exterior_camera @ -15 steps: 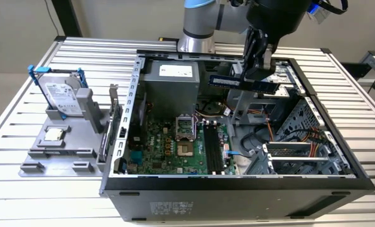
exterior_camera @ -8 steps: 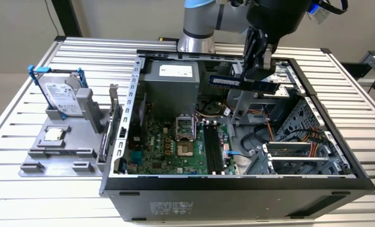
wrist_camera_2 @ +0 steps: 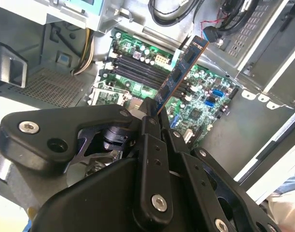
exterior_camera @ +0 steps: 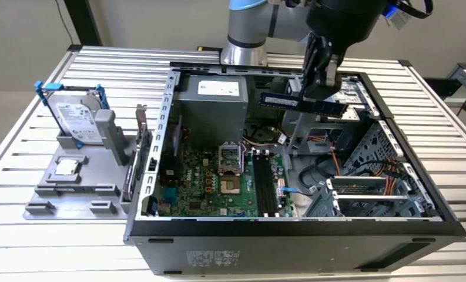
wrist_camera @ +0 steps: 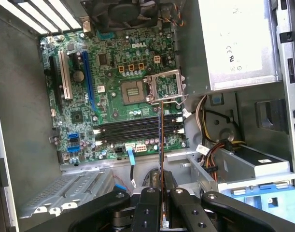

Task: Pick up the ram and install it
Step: 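Insert the ram into the slot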

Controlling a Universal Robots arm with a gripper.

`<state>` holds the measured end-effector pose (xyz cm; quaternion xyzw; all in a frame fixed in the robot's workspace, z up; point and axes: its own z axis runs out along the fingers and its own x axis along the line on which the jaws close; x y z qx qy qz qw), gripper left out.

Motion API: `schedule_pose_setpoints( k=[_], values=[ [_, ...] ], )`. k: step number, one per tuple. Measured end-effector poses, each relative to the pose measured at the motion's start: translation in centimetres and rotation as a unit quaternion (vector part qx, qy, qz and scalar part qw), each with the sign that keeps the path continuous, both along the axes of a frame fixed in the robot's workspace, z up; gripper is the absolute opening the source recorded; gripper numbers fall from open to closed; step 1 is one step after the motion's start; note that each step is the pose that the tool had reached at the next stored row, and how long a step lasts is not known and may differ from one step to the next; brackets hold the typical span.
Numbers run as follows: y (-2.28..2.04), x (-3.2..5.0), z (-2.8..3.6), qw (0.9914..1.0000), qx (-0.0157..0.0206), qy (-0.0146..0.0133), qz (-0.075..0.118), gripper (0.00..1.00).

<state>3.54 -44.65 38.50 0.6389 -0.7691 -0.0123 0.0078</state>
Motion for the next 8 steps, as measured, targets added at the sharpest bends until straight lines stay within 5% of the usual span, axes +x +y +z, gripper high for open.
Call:
schedule_pose_setpoints(
  k=[8],
  values=[
    [0.00,0.00,0.00,0.99959,0.0000,0.0000,-0.029,0.00]
  ],
)
